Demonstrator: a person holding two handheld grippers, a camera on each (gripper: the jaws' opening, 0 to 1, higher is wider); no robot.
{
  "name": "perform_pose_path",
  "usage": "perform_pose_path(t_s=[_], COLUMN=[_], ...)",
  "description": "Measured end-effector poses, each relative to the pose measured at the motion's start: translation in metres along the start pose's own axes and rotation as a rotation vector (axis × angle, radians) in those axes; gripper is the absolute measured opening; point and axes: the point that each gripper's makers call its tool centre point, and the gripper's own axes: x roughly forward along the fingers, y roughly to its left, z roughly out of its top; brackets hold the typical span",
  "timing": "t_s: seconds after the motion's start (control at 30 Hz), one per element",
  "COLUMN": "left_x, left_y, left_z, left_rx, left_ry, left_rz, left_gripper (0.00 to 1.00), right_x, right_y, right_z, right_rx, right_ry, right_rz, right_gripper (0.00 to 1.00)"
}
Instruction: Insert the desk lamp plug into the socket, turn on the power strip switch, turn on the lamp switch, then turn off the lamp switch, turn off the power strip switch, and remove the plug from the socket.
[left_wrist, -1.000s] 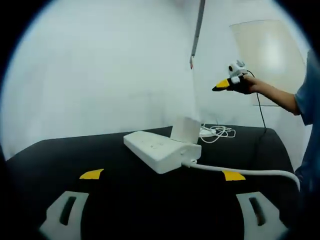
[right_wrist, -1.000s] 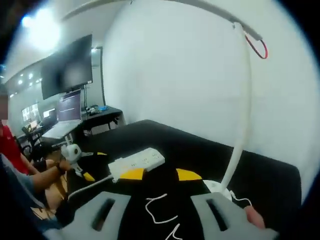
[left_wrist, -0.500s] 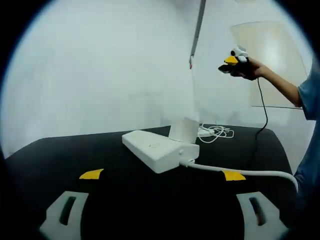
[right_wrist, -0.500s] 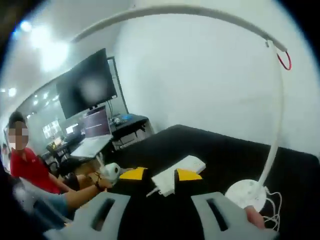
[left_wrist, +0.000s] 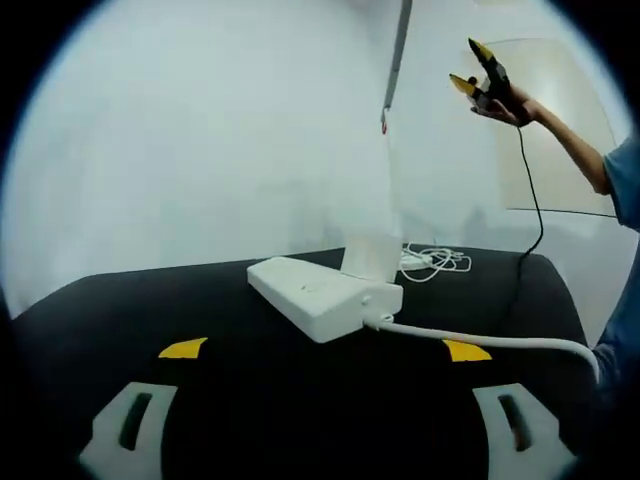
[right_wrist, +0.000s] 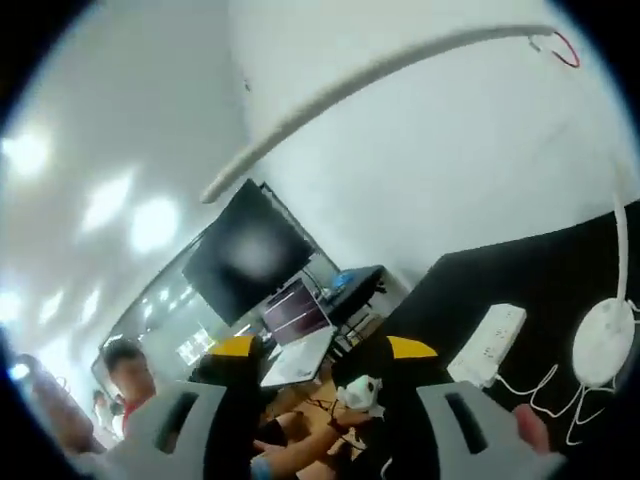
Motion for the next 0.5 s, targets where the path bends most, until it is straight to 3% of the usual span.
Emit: perform_pose_path(t_s=[0.1, 0.17, 0.27, 0.3, 0.4, 0.5], left_x=[0.000, -0.001, -0.002, -0.002, -0.002, -0.002], left_y=[0.001, 0.001, -0.003, -0.002, -0.003, -0.001], left_z=[-0.002, -0.002, -0.001, -0.001, -0.002, -0.002], left_rx=[-0.003, -0.002, 0.005, 0.004, 0.006, 0.005], left_ry=[0.006, 0.006, 0.002, 0.001, 0.002, 0.003], left_rz=[0.004, 0.004, 0.001, 0.003, 0.003, 0.005], left_gripper=[0.88, 0.88, 0.88, 0.88, 0.88, 0.88], right_x=[0.003, 0.006, 0.010, 0.011, 0.012, 0.014], right_y=[0.015, 0.025, 0.045, 0.050, 0.061, 0.071], right_z=[0.008, 0.024, 0.039, 0.044, 0.068, 0.091], right_rx=[0.006, 0.051, 0.179, 0.185, 0.198, 0.268], right_ry=[-0.022, -0.092, -0.154, -0.168, -0.239, -0.303], right_rz=[0.022, 0.052, 0.119, 0.133, 0.144, 0.183], right_gripper=[0.50, 0.50, 0.50, 0.50, 0.51, 0.50])
